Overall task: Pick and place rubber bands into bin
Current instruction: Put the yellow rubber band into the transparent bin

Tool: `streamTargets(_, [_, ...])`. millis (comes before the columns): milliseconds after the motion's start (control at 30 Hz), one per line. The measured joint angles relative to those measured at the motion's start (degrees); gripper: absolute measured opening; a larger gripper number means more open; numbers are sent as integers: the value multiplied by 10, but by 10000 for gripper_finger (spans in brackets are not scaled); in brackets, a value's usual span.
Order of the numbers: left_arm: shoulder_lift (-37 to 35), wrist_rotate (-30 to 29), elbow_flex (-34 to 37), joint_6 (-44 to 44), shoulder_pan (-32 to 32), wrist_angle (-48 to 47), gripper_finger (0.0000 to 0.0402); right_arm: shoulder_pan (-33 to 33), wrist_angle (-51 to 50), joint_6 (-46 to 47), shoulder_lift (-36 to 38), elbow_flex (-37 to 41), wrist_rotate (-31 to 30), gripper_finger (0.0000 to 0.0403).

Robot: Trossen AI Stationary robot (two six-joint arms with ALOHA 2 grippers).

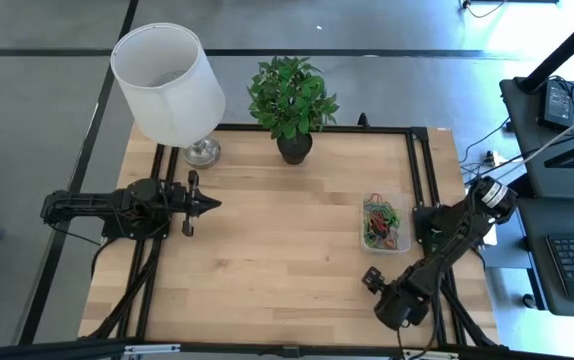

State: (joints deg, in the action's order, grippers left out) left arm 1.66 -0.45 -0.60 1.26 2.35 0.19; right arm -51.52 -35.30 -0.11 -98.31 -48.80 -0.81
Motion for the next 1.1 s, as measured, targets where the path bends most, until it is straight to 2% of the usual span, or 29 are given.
streamTargets(200, [0,0,0,0,0,0,6,-2,-6,-1,0,0,-17,305])
streamTargets(333, [0,0,0,0,0,0,6,-2,-10,-1,0,0,-12,281])
streamTargets(767, [0,0,0,0,0,0,6,-2,-22,59,0,0,-18,116])
streamTargets(1100, [0,0,0,0,0,0,6,-2,-22,109,1,0,-23,11])
